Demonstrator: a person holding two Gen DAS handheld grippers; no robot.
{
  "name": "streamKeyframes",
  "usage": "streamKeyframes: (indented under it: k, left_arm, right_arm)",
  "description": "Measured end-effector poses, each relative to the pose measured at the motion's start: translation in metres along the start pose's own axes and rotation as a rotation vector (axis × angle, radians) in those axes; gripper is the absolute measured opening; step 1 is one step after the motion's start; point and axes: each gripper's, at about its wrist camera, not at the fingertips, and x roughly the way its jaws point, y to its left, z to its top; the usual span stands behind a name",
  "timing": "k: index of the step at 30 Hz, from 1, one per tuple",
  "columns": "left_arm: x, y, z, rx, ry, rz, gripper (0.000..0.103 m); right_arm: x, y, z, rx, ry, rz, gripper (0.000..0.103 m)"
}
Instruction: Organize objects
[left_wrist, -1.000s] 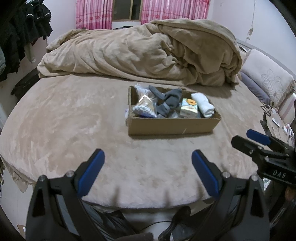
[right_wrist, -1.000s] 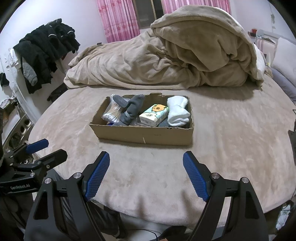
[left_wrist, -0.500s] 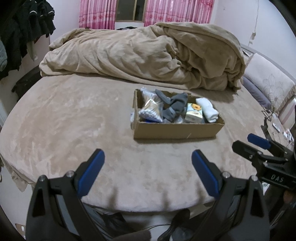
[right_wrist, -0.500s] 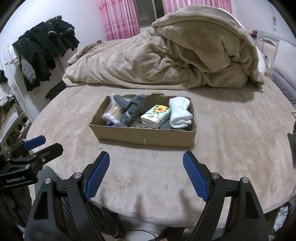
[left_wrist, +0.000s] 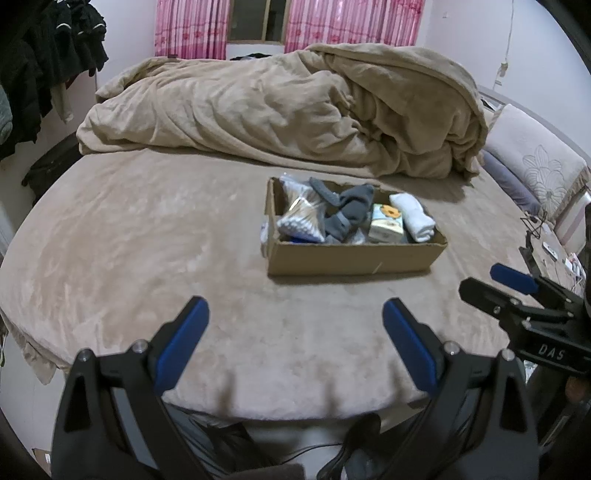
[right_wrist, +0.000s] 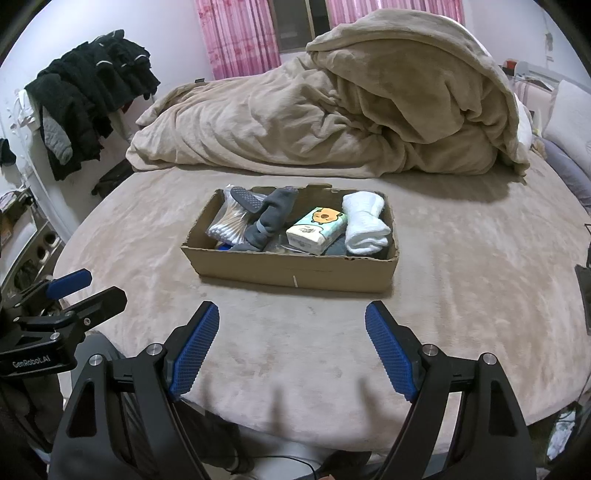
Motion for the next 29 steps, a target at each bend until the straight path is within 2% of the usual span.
streamKeyframes:
  k: [22, 29]
  left_arm:
    - [0.0036, -0.0058, 0.0014, -0.002, 0.014, -0.01, 0.096]
    - [0.0073, -0.0093, 0.0028, 0.034, 0.002, -0.002, 0.096]
  right_arm:
    - [-0.0004, -0.0034, 0.0008, 0.006, -0.003, 0.004, 0.084]
    - [-0.0006, -0.0046, 0.0004, 0.01, -0.002, 0.007, 0.084]
